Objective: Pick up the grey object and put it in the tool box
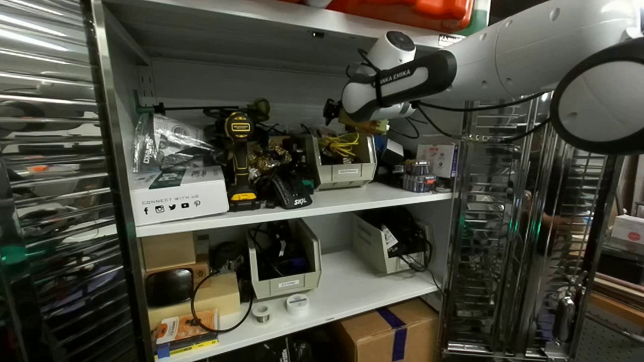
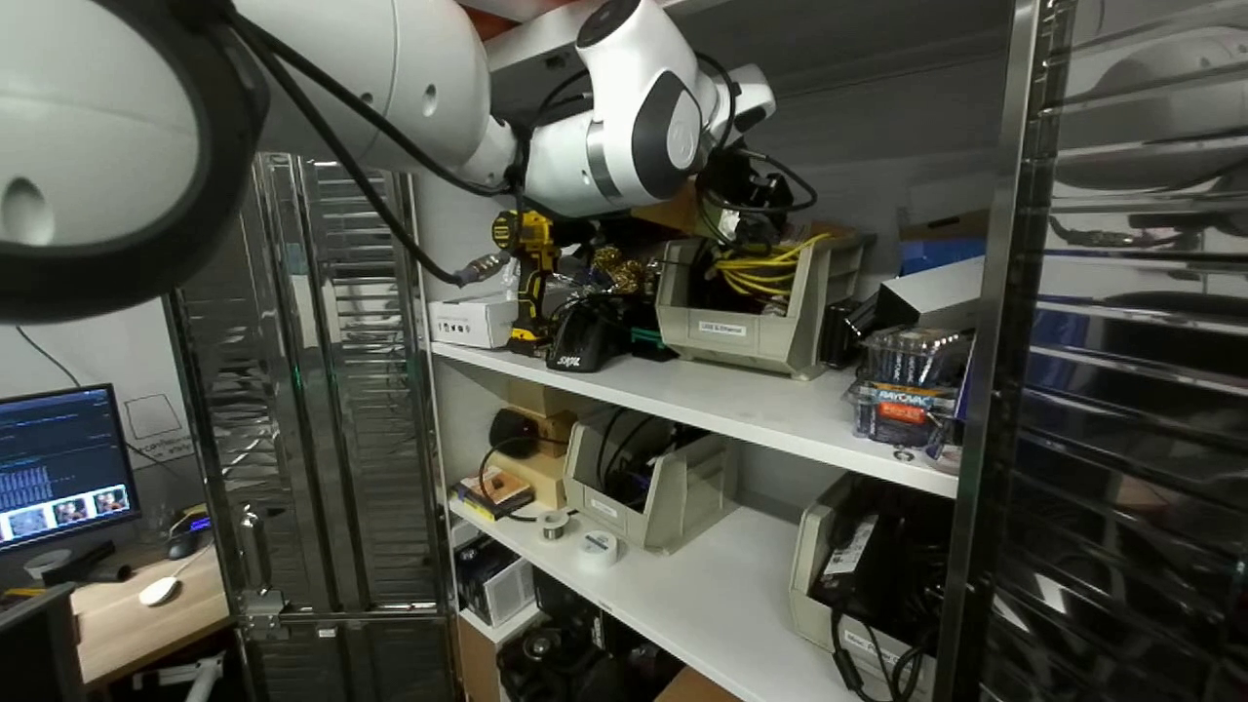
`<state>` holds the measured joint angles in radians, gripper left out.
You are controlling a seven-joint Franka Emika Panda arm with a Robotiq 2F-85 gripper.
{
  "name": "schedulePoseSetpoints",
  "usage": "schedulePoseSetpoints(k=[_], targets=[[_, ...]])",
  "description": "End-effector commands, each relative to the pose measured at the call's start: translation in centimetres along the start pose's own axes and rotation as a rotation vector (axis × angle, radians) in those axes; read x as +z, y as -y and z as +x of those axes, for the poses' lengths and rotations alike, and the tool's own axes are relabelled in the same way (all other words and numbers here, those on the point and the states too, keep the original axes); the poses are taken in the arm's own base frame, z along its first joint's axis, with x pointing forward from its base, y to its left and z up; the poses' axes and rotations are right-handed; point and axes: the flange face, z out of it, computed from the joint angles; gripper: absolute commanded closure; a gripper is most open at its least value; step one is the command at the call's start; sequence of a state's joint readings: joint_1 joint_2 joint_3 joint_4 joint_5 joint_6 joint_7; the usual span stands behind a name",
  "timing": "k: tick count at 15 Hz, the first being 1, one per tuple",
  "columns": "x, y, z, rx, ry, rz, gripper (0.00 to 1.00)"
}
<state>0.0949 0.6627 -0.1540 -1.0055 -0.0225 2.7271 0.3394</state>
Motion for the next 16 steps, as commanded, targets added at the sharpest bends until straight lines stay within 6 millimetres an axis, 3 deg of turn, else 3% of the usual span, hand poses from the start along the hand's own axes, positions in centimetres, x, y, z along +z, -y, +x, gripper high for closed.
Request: schedulePoseSetpoints(k=[1, 4, 7, 11, 13, 16], targets=[[-2.0, 0.6, 1.7, -0.025, -0.017, 0.011, 0.0], [-3.4, 0.5, 0.6, -0.071, 0.006, 0.027, 0.0], [-6.2, -0.2, -0.4, -0.13, 0.077, 0.025, 0.0], [-10.1, -2.5, -2.1, -0.148, 0.225, -0.023, 0.0], [-11.3, -4.2, -4.6, -0.137, 0.343, -0.056, 0.0], [-15.1, -6.4, -7.7, -0.129, 0.543, -0.1, 0.0]])
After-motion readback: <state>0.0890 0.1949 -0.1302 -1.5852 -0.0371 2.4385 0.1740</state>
